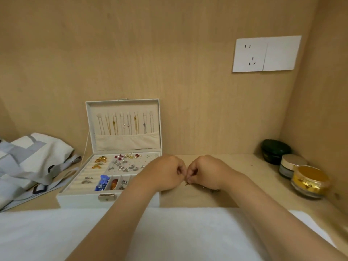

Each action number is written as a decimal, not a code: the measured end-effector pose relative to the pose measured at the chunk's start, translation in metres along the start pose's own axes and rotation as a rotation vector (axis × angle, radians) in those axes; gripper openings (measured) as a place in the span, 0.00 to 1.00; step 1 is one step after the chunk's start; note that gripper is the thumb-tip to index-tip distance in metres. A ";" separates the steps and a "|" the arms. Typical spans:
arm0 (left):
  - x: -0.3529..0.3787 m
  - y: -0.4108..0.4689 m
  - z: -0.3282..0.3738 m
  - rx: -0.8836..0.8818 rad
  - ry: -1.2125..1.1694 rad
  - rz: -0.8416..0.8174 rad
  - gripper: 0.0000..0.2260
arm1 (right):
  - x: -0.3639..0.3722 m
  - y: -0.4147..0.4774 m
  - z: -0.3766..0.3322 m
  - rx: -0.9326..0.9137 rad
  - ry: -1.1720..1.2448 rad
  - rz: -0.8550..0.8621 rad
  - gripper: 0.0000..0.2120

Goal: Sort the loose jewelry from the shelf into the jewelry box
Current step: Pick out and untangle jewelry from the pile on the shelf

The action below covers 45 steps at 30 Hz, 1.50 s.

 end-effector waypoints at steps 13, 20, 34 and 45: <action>-0.017 -0.012 -0.008 -0.032 -0.325 0.286 0.08 | -0.004 0.004 -0.001 0.109 0.845 0.109 0.05; -0.026 -0.021 -0.013 -0.034 -0.145 0.340 0.02 | 0.006 0.007 -0.001 0.129 0.727 0.172 0.06; -0.038 -0.028 -0.026 -0.027 -0.143 0.317 0.03 | 0.020 0.007 -0.010 0.042 0.179 0.107 0.04; -0.070 -0.042 -0.052 -0.091 -0.368 0.340 0.03 | -0.015 0.023 -0.051 -0.062 0.657 0.325 0.07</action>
Point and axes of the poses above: each hand's wrist, its own y-axis towards the middle knuckle, its own x-axis out of the palm, z = x × y, the point moved 3 cm from there along y, towards the middle knuckle, and after that the axes turned 1 degree about x, right-handed, at the moved point
